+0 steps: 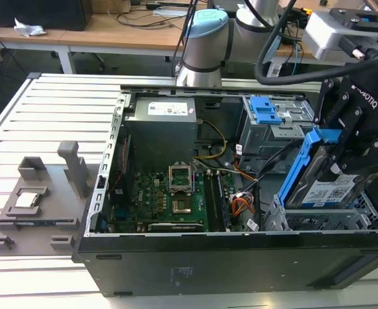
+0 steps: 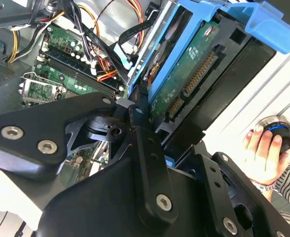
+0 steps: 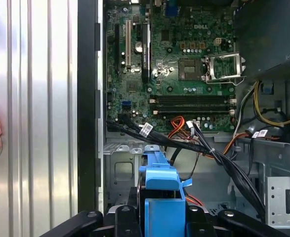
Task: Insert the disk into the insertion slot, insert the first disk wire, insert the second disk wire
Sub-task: 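Insert the disk into the insertion slot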
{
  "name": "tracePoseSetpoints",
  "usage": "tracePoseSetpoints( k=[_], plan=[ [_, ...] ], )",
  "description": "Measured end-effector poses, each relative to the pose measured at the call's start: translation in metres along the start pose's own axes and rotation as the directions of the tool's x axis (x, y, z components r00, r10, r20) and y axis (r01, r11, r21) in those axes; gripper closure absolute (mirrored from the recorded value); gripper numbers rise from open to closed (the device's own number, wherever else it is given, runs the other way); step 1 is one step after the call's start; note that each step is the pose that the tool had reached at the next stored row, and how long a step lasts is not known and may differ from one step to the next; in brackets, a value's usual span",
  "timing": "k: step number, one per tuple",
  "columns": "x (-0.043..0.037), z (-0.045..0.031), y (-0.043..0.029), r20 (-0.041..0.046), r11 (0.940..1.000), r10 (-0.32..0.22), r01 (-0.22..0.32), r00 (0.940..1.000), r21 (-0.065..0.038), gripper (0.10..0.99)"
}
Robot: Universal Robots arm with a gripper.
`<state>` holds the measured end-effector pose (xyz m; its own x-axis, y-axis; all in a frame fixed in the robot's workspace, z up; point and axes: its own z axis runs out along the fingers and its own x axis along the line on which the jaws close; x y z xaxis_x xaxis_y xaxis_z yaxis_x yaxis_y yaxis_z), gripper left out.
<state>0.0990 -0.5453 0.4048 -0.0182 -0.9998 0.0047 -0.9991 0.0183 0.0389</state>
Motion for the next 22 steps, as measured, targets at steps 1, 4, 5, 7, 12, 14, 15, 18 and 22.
tracePoseSetpoints(
  k=[1,4,5,7,12,14,15,18,22],
  plan=[
    [0.0,0.0012,-0.0001,0.0001,1.0,0.0,0.0,1.0,0.0,0.725],
    [0.0,0.0051,-0.0002,0.0,1.0,0.0,0.0,1.0,0.0,0.725],
    [0.0,0.0067,-0.0003,-0.0002,1.0,0.0,0.0,1.0,0.0,0.725],
    [0.0,0.0093,-0.0004,-0.0002,1.0,0.0,0.0,1.0,0.0,0.725],
    [-0.0001,0.0159,-0.0006,0.0,1.0,0.0,0.0,1.0,0.0,0.725],
    [-0.0001,0.0185,-0.0007,0.0,1.0,0.0,0.0,1.0,0.0,0.725],
    [-0.0001,0.0199,-0.0008,0.0,1.0,0.0,0.0,1.0,0.0,0.725],
    [-0.0001,0.0239,-0.0009,-0.0001,1.0,0.0,0.0,1.0,0.0,0.725],
    [-0.0001,0.0286,-0.0011,-0.0004,1.0,0.0,0.0,1.0,0.0,0.725]
  ],
)
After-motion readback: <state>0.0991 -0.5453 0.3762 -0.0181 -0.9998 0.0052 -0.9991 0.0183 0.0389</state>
